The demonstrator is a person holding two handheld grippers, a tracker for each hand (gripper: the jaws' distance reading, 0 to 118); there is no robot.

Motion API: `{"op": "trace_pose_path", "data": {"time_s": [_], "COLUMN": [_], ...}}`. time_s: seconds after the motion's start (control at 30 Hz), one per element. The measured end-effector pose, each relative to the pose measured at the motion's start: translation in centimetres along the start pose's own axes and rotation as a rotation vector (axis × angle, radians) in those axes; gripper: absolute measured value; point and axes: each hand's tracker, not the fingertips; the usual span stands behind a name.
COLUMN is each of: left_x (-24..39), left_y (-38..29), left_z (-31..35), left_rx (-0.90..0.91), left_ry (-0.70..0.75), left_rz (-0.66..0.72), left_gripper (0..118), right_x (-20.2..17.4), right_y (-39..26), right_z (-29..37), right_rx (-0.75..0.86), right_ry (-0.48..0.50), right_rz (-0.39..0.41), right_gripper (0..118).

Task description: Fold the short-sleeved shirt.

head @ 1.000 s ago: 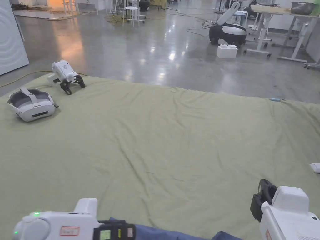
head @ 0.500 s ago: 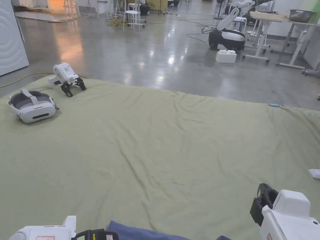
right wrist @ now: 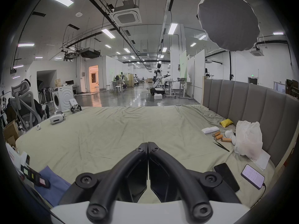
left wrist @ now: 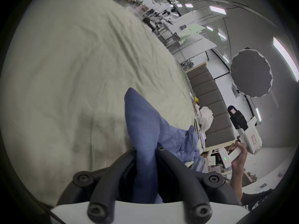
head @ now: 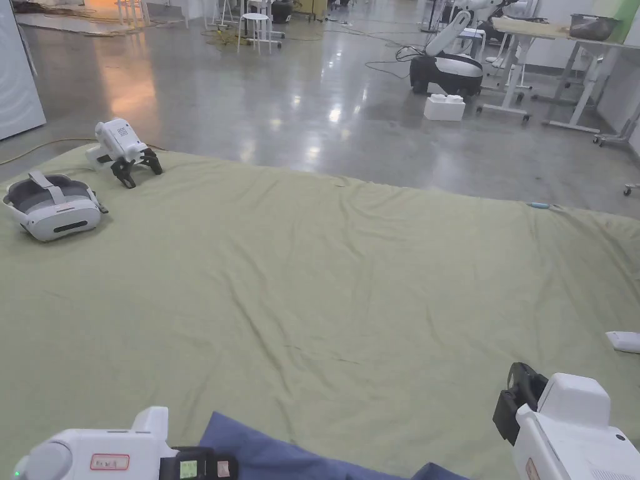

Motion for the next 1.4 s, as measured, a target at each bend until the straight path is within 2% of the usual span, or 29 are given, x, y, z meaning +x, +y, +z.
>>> {"op": "trace_pose_path", "data": {"time_s": [0.17,0.27,0.33,0.43,0.7,0.9,0.93,0.97,1.17,1.2,1.27,1.3,1.33,1.4], "left_x": [2.5,4.8,6.5,8.5,14.1,18.7,19.1,19.5,20.9,20.9,20.8,20.5,20.1,19.5], "left_y": [2.6,3.4,3.7,3.4,1.3,-0.8,-1.3,-1.7,-4.5,-5.0,-6.0,-6.4,-6.6,-6.5], "left_z": [5.5,9.3,10.4,10.2,4.8,-0.3,-1.6,-2.8,-10.9,-12.1,-14.3,-15.3,-15.9,-16.3], "left_rx": [0.072,0.113,0.119,0.122,0.072,-0.003,-0.017,-0.029,-0.114,-0.128,-0.172,-0.189,-0.203,-0.190], "left_ry": [0.156,0.305,0.477,0.582,0.624,0.579,0.578,0.588,0.613,0.614,0.619,0.633,0.640,0.592], "left_rz": [-0.066,-0.152,-0.207,-0.237,-0.323,-0.422,-0.437,-0.457,-0.516,-0.526,-0.539,-0.538,-0.530,-0.462], "left_gripper": [7,7,7,7,8,8,8,8,8,8,8,10,17,46], "right_x": [0.0,0.0,0.0,-0.3,-0.5,-0.4,-0.9,-0.6,1.8,2.3,2.7,3.1,2.2,2.3], "right_y": [0.1,0.0,-0.1,-0.1,-0.5,-0.6,-0.7,-0.8,-1.9,-2.3,-2.7,-2.8,-2.3,-2.2], "right_z": [-0.2,-0.5,-0.6,-0.8,-0.9,-0.7,-0.9,-0.7,-0.8,-0.7,-0.9,-1.0,-0.9,-0.5], "right_rx": [0.001,-0.002,-0.003,-0.006,-0.024,-0.032,-0.020,-0.025,-0.034,-0.061,-0.059,-0.061,-0.044,-0.049], "right_ry": [0.007,0.016,0.024,0.034,0.054,0.049,0.162,0.129,0.138,0.029,0.047,0.044,0.103,0.085], "right_rz": [0.004,0.003,0.002,-0.003,-0.014,-0.021,-0.092,-0.075,-0.105,-0.083,-0.086,-0.084,-0.065,-0.071], "right_gripper": [0,0,0,0,0,0,0,0,0,0,0,0,0,0]}}
